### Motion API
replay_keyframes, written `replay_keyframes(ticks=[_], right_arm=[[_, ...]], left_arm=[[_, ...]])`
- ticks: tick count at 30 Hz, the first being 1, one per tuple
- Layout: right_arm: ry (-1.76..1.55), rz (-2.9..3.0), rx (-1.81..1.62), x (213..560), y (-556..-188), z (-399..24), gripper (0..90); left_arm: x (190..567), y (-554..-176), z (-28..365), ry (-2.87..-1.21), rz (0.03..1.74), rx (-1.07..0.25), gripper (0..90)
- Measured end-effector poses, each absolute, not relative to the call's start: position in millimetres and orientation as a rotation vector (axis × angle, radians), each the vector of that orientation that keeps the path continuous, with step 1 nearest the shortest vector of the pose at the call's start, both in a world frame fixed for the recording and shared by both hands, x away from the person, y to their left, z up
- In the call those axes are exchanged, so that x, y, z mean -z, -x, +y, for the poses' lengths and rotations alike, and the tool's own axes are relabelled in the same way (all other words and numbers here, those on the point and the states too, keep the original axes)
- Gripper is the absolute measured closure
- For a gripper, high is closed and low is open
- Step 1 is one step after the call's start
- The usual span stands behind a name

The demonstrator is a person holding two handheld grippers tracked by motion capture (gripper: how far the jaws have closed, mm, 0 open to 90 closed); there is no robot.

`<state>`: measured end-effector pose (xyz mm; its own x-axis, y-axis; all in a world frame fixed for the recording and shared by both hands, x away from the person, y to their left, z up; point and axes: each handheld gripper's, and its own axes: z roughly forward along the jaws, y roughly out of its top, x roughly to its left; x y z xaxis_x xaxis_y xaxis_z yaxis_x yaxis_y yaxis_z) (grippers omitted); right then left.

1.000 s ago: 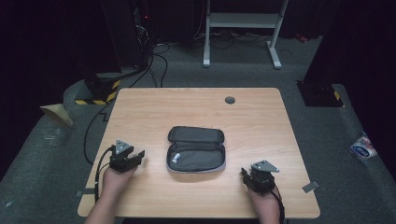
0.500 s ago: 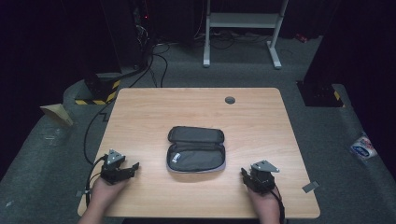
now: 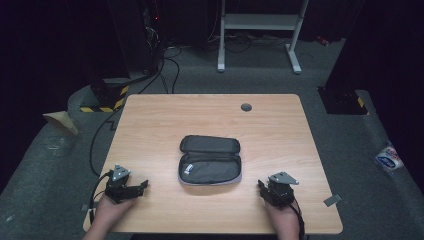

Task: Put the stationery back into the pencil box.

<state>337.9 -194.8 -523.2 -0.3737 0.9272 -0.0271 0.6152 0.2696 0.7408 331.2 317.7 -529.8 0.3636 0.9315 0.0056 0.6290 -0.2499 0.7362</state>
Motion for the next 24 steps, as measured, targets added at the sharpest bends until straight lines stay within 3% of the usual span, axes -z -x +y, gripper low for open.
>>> replay_keyframes(ticks=[24], right_arm=[[-1.394, 2.09, -0.906, 523.1, -338.4, -194.6, 53.4]], left_arm=[[529.9, -330.7, 317.3, -1.978, 1.344, -0.599, 16.0]])
